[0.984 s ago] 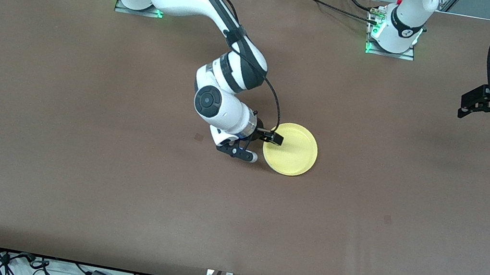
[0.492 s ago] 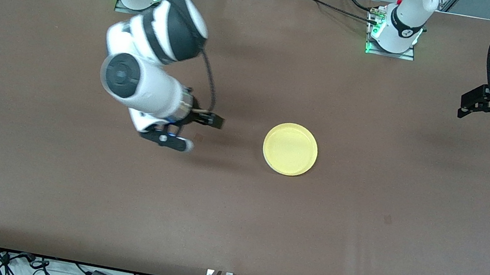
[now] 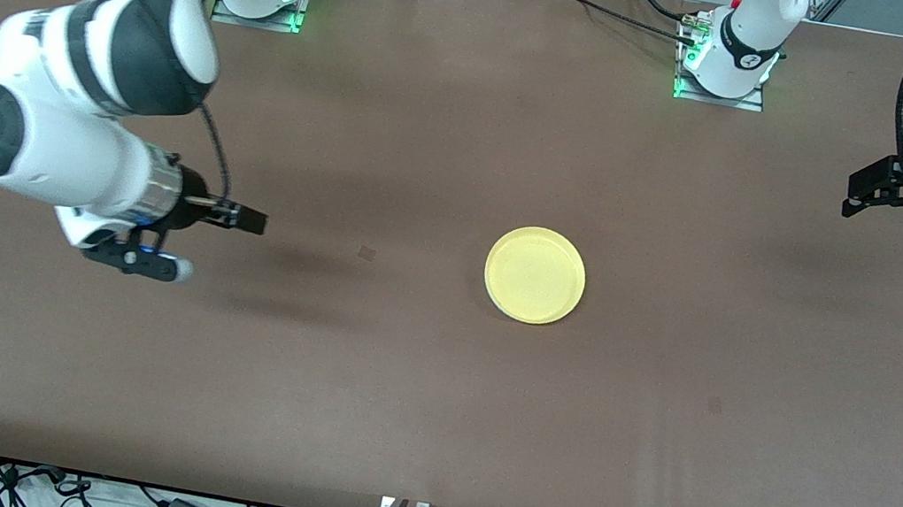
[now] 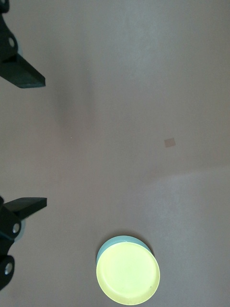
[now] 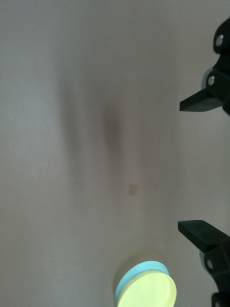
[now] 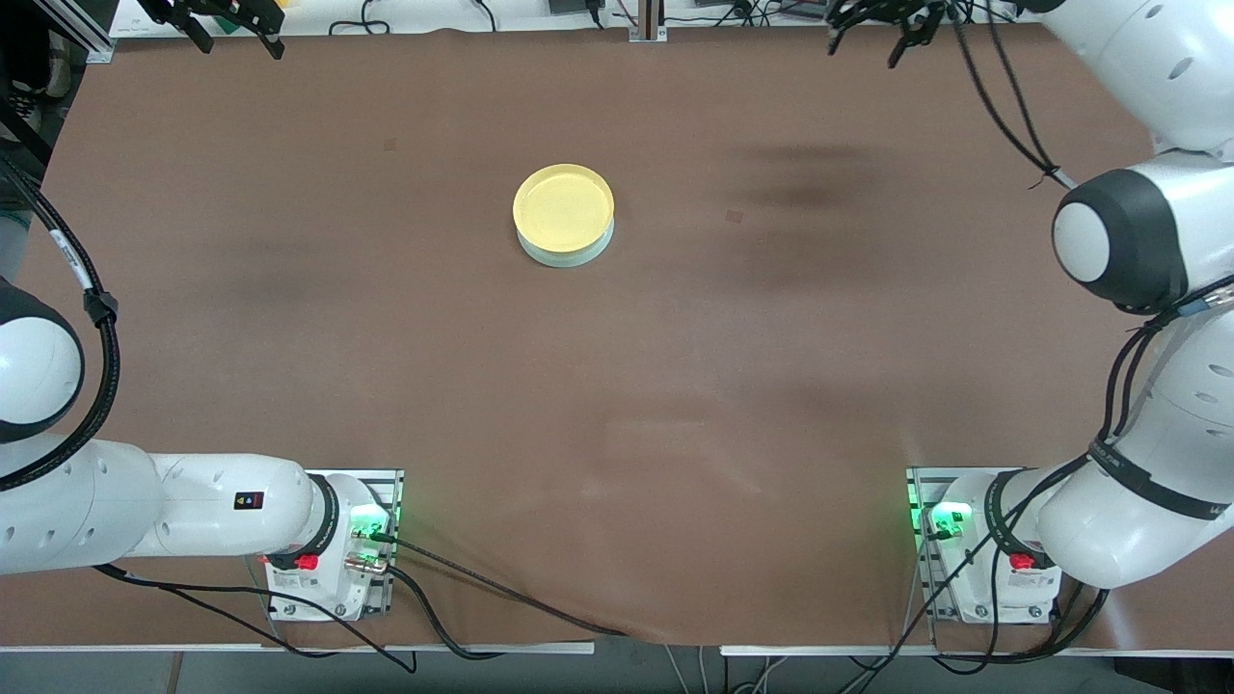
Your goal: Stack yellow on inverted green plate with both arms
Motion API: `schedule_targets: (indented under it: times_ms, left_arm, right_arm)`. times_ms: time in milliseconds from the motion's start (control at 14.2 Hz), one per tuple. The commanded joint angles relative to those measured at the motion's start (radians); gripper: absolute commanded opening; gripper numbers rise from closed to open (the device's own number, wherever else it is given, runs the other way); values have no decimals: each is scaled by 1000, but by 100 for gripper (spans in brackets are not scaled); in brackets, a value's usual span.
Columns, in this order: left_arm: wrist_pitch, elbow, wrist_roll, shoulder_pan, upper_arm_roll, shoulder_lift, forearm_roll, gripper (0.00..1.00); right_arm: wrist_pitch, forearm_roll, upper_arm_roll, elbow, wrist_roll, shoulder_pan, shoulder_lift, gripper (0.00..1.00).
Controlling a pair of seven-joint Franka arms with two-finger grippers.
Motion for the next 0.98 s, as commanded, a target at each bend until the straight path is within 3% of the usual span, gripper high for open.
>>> schedule_targets:
  times_ms: [0,211,351,562,773,914]
  left_arm:
    - [-12,5,14,-2,1,-5,-11,100]
    - [-12,5,14,-4,1,-5,-11,100]
    - [-12,5,14,-4,1,-5,-11,100]
    - [-14,5,14,-2,0,-5,-11,100]
    - [-14,5,14,-4,0,-5,-11,100]
    - [-14,5,14,-4,0,-5,-11,100]
  right_arm:
    - [-12,-12,10,-27,-23,-53,-49,100]
    - [-3,-38,13,-39,-55,-122,-78,100]
    - [11,-132,27,-79,-103,-168,-122,100]
    - [72,-220,118,-88,-275,-284,-178,100]
    - [56,-297,259,-97,-295,-427,-234,100]
    - [54,-326,309,-123,-298,-481,-268,100]
